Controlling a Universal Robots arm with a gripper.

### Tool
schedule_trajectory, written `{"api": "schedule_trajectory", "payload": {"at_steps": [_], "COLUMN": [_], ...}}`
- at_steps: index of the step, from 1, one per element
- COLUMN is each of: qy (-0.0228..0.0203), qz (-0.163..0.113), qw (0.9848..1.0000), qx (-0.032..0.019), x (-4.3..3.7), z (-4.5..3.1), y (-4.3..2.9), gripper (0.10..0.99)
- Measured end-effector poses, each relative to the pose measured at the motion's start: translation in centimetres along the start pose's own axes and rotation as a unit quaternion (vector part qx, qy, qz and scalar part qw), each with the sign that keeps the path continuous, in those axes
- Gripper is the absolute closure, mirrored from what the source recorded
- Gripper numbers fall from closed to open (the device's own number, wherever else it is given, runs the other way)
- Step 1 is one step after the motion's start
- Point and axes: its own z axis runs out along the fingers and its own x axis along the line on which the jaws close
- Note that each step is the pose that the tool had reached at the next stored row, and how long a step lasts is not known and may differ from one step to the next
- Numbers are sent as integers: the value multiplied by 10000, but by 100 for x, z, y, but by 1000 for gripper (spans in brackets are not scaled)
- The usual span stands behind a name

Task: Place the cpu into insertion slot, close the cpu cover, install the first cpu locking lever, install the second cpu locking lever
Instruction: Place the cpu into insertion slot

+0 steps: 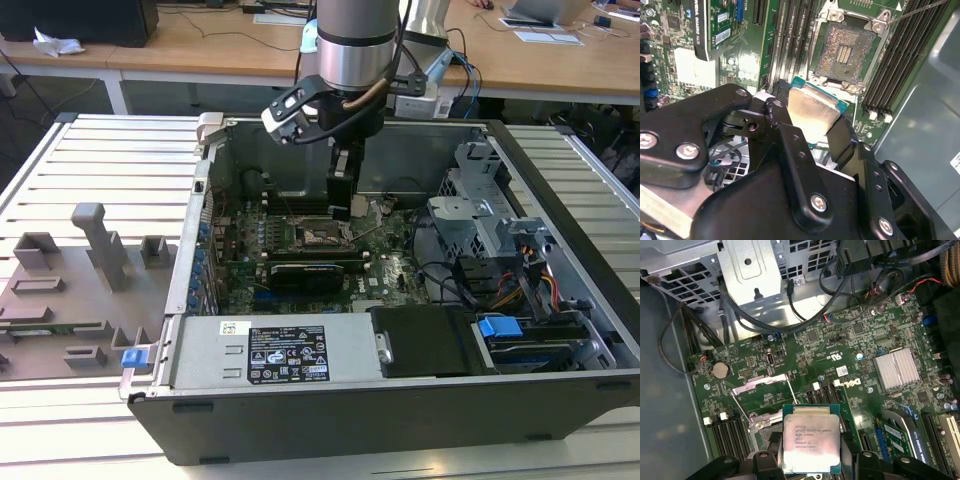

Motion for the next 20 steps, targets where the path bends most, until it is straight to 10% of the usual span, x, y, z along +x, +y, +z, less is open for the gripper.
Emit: {"api": "schedule_trajectory", "payload": {"at_steps": [20], "qy": [-66], "qz": [935], "qw": [9956], "qx": [-6], "x": [0], "z": [6], "y": [0], "gripper": [541]}}
